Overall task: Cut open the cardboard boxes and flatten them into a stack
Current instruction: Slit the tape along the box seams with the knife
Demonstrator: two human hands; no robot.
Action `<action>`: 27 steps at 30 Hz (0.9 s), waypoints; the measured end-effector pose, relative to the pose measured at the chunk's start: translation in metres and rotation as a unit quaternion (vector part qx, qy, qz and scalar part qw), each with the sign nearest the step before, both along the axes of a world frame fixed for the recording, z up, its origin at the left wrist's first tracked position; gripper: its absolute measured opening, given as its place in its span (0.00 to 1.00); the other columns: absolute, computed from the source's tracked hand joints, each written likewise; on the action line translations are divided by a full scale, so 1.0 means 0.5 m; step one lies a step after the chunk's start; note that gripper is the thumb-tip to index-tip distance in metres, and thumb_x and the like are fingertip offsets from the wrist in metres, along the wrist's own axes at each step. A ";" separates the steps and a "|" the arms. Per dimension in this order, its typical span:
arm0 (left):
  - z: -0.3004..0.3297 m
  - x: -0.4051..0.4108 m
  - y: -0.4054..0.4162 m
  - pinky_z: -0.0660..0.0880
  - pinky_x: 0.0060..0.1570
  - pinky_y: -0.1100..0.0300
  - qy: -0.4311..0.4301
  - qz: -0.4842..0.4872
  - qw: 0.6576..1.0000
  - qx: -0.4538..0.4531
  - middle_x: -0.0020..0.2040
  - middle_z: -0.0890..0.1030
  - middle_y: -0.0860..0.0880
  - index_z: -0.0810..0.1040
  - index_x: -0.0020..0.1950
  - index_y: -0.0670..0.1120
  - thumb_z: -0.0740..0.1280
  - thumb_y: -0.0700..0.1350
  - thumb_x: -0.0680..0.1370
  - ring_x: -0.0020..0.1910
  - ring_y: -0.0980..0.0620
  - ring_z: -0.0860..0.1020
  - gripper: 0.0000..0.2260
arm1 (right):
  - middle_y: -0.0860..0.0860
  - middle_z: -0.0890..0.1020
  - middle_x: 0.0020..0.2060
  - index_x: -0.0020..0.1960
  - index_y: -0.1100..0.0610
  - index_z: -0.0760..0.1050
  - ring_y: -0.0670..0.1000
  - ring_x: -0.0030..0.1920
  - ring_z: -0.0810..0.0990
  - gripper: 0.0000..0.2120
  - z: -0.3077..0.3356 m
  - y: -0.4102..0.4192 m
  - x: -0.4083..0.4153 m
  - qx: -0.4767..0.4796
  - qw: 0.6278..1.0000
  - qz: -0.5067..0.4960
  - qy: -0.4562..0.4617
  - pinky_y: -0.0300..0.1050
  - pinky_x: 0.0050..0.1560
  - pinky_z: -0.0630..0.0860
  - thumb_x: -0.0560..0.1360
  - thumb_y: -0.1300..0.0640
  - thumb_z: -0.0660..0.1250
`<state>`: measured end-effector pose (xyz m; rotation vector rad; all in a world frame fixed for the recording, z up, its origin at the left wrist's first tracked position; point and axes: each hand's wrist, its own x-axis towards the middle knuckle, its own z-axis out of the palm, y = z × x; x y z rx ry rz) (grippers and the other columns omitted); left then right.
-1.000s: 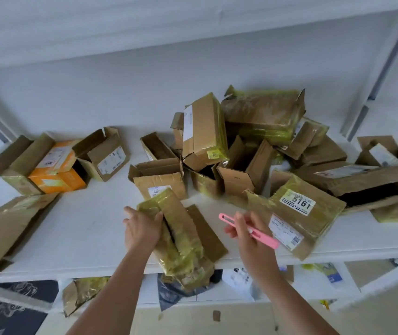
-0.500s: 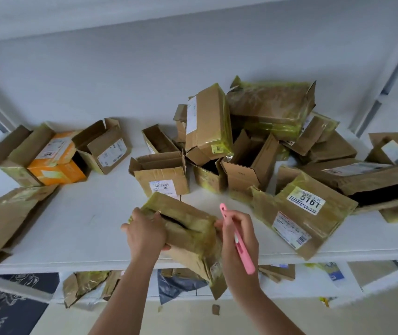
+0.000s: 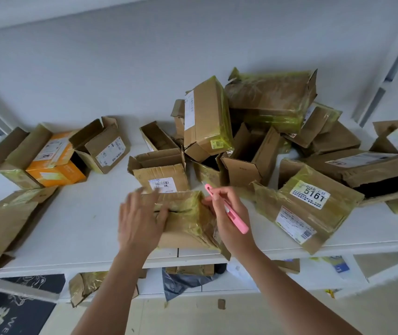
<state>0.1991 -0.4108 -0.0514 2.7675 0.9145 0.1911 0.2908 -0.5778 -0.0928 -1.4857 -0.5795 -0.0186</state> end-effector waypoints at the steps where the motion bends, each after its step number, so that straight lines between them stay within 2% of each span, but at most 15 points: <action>1: -0.007 0.006 0.003 0.55 0.74 0.46 -0.007 -0.070 0.997 -0.037 0.77 0.63 0.49 0.67 0.75 0.57 0.50 0.60 0.83 0.76 0.45 0.58 0.22 | 0.52 0.85 0.45 0.53 0.61 0.75 0.50 0.48 0.84 0.06 0.003 0.004 -0.001 0.002 1.000 0.005 0.004 0.51 0.49 0.82 0.82 0.59 0.61; 2: -0.016 0.012 0.004 0.49 0.76 0.47 0.004 -0.100 0.992 -0.075 0.79 0.59 0.53 0.63 0.76 0.60 0.47 0.60 0.83 0.79 0.49 0.53 0.22 | 0.52 0.85 0.44 0.52 0.60 0.75 0.50 0.48 0.84 0.06 0.005 0.006 -0.001 0.007 1.000 0.010 0.016 0.49 0.49 0.81 0.82 0.59 0.61; 4: -0.032 0.021 0.006 0.43 0.77 0.48 0.035 -0.089 0.990 -0.106 0.80 0.54 0.57 0.58 0.78 0.62 0.44 0.60 0.83 0.80 0.52 0.47 0.22 | 0.51 0.85 0.42 0.50 0.58 0.76 0.52 0.45 0.84 0.07 0.008 0.003 0.002 0.021 0.999 0.006 0.044 0.46 0.47 0.81 0.83 0.58 0.61; 7: -0.037 0.024 -0.001 0.44 0.78 0.48 0.037 -0.069 0.994 -0.082 0.79 0.57 0.58 0.59 0.78 0.62 0.44 0.59 0.83 0.79 0.54 0.48 0.22 | 0.54 0.84 0.42 0.50 0.54 0.76 0.58 0.45 0.83 0.08 0.001 -0.015 0.000 0.084 0.993 -0.042 0.076 0.57 0.47 0.81 0.81 0.51 0.61; 9: -0.037 0.022 -0.002 0.46 0.78 0.48 0.029 -0.060 0.995 -0.076 0.78 0.60 0.59 0.62 0.77 0.61 0.44 0.59 0.83 0.78 0.55 0.51 0.22 | 0.54 0.84 0.44 0.50 0.50 0.75 0.62 0.45 0.82 0.06 -0.007 -0.018 -0.018 0.104 0.987 -0.031 0.116 0.66 0.46 0.80 0.80 0.50 0.62; 12: -0.039 0.018 0.000 0.46 0.77 0.48 0.020 -0.040 0.996 -0.076 0.77 0.62 0.59 0.63 0.77 0.60 0.44 0.58 0.84 0.78 0.55 0.52 0.22 | 0.52 0.83 0.44 0.50 0.52 0.76 0.66 0.46 0.79 0.06 -0.004 -0.008 -0.045 0.074 0.985 -0.006 0.155 0.64 0.43 0.78 0.81 0.53 0.61; 15: -0.037 0.024 -0.005 0.45 0.77 0.45 0.030 -0.026 0.997 -0.071 0.77 0.60 0.59 0.62 0.77 0.61 0.44 0.58 0.84 0.78 0.55 0.51 0.22 | 0.55 0.83 0.44 0.51 0.55 0.76 0.71 0.48 0.77 0.05 0.010 -0.012 -0.029 0.064 0.981 0.008 0.181 0.70 0.45 0.76 0.82 0.58 0.61; 17: -0.035 0.027 -0.017 0.44 0.77 0.44 0.034 -0.028 0.997 -0.064 0.77 0.59 0.60 0.60 0.77 0.62 0.45 0.58 0.84 0.78 0.56 0.50 0.22 | 0.55 0.84 0.45 0.53 0.57 0.75 0.67 0.48 0.81 0.05 0.019 -0.029 -0.016 0.067 0.979 0.016 0.190 0.72 0.50 0.77 0.82 0.61 0.61; 21: -0.035 0.036 -0.020 0.42 0.77 0.43 0.033 -0.029 0.997 -0.066 0.79 0.56 0.61 0.58 0.78 0.63 0.45 0.58 0.84 0.78 0.57 0.48 0.21 | 0.55 0.85 0.45 0.50 0.62 0.76 0.55 0.48 0.84 0.05 0.025 -0.048 -0.010 0.117 0.963 -0.002 0.244 0.62 0.56 0.79 0.81 0.65 0.61; 24: -0.039 0.039 -0.009 0.40 0.77 0.44 0.044 -0.026 0.995 -0.084 0.80 0.53 0.60 0.56 0.78 0.65 0.44 0.59 0.83 0.79 0.56 0.46 0.22 | 0.52 0.85 0.41 0.46 0.59 0.77 0.51 0.45 0.84 0.07 0.025 -0.033 -0.015 0.094 0.964 -0.013 0.249 0.63 0.55 0.80 0.80 0.66 0.62; 27: -0.040 0.035 -0.008 0.39 0.77 0.43 0.049 -0.031 0.995 -0.086 0.80 0.52 0.60 0.54 0.78 0.66 0.43 0.60 0.83 0.80 0.56 0.45 0.21 | 0.52 0.84 0.40 0.46 0.58 0.77 0.54 0.44 0.83 0.07 0.027 -0.021 -0.025 0.069 0.972 -0.019 0.223 0.67 0.51 0.77 0.80 0.64 0.62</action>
